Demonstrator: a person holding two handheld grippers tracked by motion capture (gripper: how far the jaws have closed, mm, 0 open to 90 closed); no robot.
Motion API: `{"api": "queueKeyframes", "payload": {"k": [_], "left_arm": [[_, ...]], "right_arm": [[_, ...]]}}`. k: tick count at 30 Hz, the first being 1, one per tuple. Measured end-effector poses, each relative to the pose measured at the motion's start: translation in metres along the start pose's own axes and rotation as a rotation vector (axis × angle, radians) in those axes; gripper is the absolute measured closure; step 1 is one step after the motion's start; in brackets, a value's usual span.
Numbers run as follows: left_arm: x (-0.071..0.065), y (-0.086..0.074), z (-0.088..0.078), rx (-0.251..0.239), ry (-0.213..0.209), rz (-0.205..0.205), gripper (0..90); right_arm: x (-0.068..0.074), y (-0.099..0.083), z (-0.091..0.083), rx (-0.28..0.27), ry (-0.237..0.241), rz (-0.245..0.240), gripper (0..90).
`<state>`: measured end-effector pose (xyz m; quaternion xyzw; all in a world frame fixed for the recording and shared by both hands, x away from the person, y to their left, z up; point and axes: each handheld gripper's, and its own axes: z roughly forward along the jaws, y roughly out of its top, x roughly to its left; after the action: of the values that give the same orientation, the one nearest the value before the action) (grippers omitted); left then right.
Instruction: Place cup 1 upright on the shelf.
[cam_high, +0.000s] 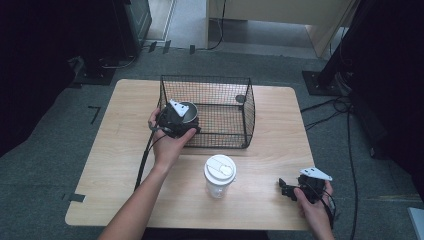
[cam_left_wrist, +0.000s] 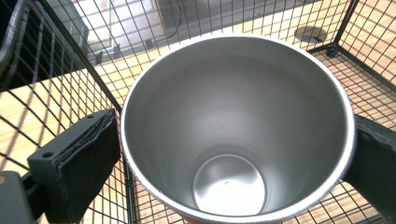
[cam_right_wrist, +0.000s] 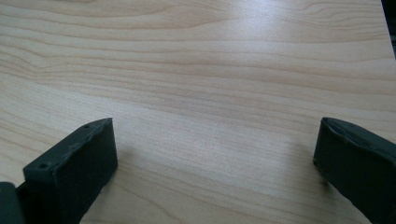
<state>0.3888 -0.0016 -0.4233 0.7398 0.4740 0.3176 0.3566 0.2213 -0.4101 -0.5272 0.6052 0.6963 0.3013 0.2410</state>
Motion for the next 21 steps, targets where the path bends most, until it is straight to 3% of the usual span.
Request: {"api": "queueKeyframes", "payload": {"k": [21], "left_arm": [[0.006,0.002,-0.034,-0.110,-0.088,-0.006,0.0]], "right_arm": [[0.000,0.000,0.000,0.000,0.002,-0.002,0.0]]}}
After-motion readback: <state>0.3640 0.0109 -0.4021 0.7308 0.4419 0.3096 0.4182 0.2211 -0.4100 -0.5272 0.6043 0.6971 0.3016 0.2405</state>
